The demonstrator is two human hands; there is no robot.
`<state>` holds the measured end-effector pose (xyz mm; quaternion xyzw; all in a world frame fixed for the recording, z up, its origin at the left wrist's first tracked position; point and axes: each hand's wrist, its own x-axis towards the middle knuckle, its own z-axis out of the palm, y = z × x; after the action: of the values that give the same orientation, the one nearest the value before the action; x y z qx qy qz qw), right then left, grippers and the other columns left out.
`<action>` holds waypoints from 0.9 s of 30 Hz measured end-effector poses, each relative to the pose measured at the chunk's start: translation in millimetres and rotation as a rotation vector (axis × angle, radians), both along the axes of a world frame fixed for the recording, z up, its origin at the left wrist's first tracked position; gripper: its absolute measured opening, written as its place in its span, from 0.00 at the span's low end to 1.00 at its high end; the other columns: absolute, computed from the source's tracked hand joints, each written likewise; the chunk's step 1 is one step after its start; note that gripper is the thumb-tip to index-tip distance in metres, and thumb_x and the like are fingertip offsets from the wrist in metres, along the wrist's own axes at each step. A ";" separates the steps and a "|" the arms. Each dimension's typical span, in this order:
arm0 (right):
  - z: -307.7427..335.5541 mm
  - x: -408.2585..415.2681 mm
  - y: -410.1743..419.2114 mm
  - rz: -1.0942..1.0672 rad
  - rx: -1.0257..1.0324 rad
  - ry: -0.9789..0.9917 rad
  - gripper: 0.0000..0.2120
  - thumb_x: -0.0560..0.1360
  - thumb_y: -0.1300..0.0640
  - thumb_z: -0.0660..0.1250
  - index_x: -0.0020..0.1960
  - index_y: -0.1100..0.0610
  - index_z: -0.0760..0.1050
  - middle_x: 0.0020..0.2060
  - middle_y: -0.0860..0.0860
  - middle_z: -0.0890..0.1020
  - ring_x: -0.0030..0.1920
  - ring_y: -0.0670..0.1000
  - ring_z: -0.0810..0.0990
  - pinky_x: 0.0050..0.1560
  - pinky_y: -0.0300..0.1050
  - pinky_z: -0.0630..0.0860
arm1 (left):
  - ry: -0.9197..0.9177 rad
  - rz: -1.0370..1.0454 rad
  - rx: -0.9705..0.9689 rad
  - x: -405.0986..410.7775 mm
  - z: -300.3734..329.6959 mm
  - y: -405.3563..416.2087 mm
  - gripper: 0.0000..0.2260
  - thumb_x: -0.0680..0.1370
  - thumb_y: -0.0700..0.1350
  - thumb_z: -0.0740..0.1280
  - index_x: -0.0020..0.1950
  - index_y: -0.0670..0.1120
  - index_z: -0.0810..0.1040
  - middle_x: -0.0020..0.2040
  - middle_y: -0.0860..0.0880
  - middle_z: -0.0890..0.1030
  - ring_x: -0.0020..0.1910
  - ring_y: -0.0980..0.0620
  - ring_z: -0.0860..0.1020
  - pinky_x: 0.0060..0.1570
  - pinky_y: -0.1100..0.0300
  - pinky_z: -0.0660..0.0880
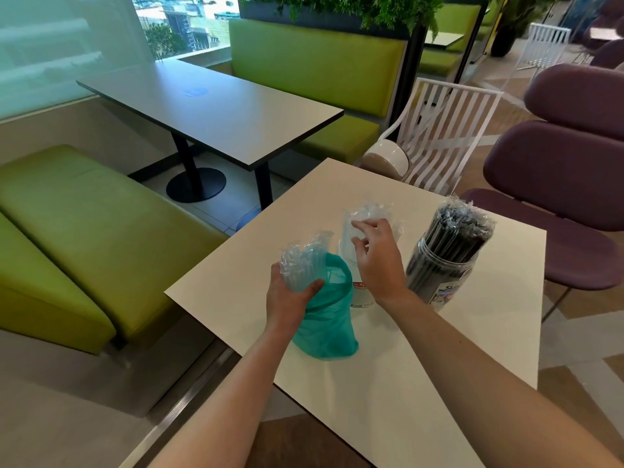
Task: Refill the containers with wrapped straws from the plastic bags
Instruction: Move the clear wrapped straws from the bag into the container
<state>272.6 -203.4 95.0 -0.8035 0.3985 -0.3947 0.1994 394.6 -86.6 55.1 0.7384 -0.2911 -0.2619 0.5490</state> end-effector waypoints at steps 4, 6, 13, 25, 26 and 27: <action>-10.3 -1.0 26.3 -0.010 -0.010 -0.096 0.11 0.77 0.62 0.68 0.58 0.56 0.75 0.53 0.49 0.73 0.46 0.45 0.75 0.49 0.35 0.77 | 0.008 0.001 -0.023 1.1 0.3 2.7 0.31 0.69 0.52 0.77 0.66 0.51 0.64 0.56 0.55 0.72 0.53 0.55 0.73 0.41 0.72 0.69; -17.6 -0.8 39.7 0.023 0.105 -0.132 0.09 0.76 0.62 0.68 0.55 0.57 0.73 0.50 0.48 0.73 0.43 0.44 0.75 0.46 0.35 0.76 | 0.019 0.001 -0.030 1.7 0.2 3.8 0.30 0.69 0.52 0.78 0.63 0.53 0.64 0.55 0.55 0.74 0.52 0.54 0.75 0.41 0.70 0.71; -24.1 3.9 46.2 0.089 0.512 -0.095 0.15 0.78 0.59 0.66 0.64 0.54 0.70 0.57 0.47 0.76 0.49 0.43 0.77 0.56 0.41 0.79 | 0.060 -0.053 -0.042 1.1 4.7 9.3 0.28 0.69 0.47 0.78 0.61 0.56 0.65 0.49 0.64 0.73 0.45 0.68 0.73 0.37 0.75 0.71; -10.8 -1.8 21.5 0.308 0.888 0.015 0.16 0.76 0.54 0.69 0.62 0.54 0.72 0.58 0.53 0.78 0.58 0.55 0.78 0.60 0.48 0.78 | 0.170 -0.142 -0.101 4.1 3.1 11.9 0.28 0.70 0.44 0.78 0.65 0.53 0.69 0.53 0.58 0.78 0.51 0.60 0.78 0.41 0.71 0.77; -11.5 -2.5 22.1 0.297 0.895 0.020 0.17 0.76 0.53 0.69 0.63 0.56 0.73 0.58 0.53 0.79 0.58 0.54 0.78 0.60 0.48 0.78 | 0.173 -0.135 -0.104 4.0 3.4 11.0 0.27 0.71 0.43 0.78 0.64 0.53 0.68 0.52 0.59 0.78 0.50 0.61 0.78 0.41 0.70 0.77; -12.9 -2.9 22.0 0.279 0.901 0.018 0.19 0.76 0.52 0.69 0.64 0.57 0.73 0.59 0.53 0.79 0.58 0.54 0.78 0.59 0.46 0.78 | 0.174 -0.128 -0.107 3.7 3.7 10.0 0.27 0.71 0.42 0.78 0.63 0.53 0.68 0.51 0.59 0.77 0.49 0.61 0.78 0.41 0.70 0.77</action>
<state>269.7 -181.4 82.1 -0.6863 0.4198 -0.1450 0.5759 398.3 -76.6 58.8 0.6625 -0.3023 -0.3437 0.5930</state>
